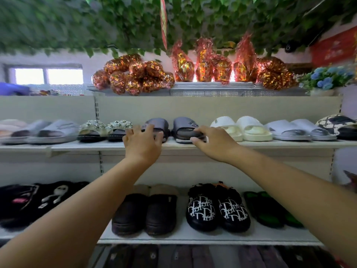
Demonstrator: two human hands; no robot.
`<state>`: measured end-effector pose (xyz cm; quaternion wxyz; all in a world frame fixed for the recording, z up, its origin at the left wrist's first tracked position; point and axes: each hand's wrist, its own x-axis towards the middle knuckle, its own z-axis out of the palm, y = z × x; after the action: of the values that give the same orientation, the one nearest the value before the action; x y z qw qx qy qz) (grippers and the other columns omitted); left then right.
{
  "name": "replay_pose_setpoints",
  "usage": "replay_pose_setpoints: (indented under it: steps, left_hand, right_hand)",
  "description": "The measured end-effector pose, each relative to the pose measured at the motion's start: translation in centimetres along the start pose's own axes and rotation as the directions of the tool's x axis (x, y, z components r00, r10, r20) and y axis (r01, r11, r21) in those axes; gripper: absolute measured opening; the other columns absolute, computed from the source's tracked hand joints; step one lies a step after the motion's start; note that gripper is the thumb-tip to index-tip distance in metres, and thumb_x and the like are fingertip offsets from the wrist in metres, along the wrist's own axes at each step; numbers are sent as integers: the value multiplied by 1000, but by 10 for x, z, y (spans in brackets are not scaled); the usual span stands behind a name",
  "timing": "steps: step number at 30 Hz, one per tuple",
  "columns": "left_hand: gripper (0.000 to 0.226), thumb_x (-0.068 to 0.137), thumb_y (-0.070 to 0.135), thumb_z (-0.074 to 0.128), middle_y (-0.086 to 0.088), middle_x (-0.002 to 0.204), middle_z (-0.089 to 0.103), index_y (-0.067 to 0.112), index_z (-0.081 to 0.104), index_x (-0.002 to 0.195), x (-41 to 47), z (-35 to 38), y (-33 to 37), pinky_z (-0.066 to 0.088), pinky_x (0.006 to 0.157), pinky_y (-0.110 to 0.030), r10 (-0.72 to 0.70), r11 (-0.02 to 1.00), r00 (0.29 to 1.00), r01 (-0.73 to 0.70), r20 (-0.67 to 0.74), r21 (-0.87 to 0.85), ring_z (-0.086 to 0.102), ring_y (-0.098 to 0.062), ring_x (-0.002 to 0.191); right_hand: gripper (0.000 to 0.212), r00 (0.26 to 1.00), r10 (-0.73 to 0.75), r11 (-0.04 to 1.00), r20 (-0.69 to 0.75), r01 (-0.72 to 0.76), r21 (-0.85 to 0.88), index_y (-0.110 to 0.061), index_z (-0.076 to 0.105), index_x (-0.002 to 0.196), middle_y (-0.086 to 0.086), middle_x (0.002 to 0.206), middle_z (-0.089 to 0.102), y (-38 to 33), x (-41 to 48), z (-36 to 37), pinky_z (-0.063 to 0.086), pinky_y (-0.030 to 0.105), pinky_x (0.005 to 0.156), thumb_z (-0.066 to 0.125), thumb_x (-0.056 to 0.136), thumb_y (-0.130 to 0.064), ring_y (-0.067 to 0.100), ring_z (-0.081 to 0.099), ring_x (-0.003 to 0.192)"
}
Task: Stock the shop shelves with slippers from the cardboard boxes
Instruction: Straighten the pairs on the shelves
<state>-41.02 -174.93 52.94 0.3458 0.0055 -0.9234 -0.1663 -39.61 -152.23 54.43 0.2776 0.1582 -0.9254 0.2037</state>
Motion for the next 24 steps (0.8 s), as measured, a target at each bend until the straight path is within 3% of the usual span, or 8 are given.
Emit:
replay_pose_setpoints:
  steps: [3, 5, 9, 14, 20, 24]
  left_hand:
    - [55, 102, 60, 34, -22, 145, 44, 34, 38, 150, -1, -1, -34, 26, 111, -52, -79, 997, 986, 75, 150, 34, 30, -43, 137]
    - [55, 101, 61, 33, -17, 139, 52, 38, 34, 152, -1, 3, -50, 26, 110, -50, -45, 999, 981, 40, 191, 31, 33, -39, 134]
    - [54, 101, 59, 37, -5, 133, 61, 37, 36, 150, 3, 10, -58, 27, 109, -50, 64, 998, 981, -58, 184, -39, 35, -33, 133]
    - [41, 101, 54, 41, -4, 128, 63, 38, 45, 139, 11, 20, -55, 25, 105, -45, 125, 989, 981, -113, 148, -91, 39, -29, 127]
    - [37, 102, 49, 42, 0, 131, 62, 39, 48, 137, 13, 27, -66, 20, 106, -40, 150, 976, 984, -131, 99, -175, 38, -25, 131]
    - [39, 102, 53, 41, -2, 135, 60, 40, 46, 139, 12, 19, -67, 20, 107, -39, 156, 979, 975, -131, 159, -155, 36, -25, 135]
  right_hand:
    - [50, 996, 80, 995, 24, -79, -63, -30, 59, 135, 8, 129, 66, -12, 12, 23, 49, 41, 99, 50, 96, -59, 33, 57, 120]
    - [51, 991, 136, 987, 18, -133, -92, -32, 62, 131, 9, 128, 66, -14, 17, 30, 48, 40, 97, 47, 94, -64, 35, 56, 120]
    - [45, 983, 183, 980, -3, -183, -83, -30, 70, 118, 3, 122, 69, -15, 20, 32, 47, 36, 92, 54, 92, -64, 30, 59, 115]
    - [39, 982, 177, 981, -72, -182, -66, -26, 74, 107, -3, 114, 73, -26, 25, 38, 49, 33, 89, 62, 90, -59, 23, 63, 110]
    - [41, 971, 207, 978, -118, -210, -11, -32, 71, 103, -4, 107, 71, -19, 23, 54, 51, 36, 90, 59, 86, -67, 24, 62, 107]
    - [42, 975, 206, 977, -79, -210, -47, -34, 67, 109, 0, 115, 67, -19, 21, 54, 48, 38, 95, 55, 87, -68, 27, 58, 114]
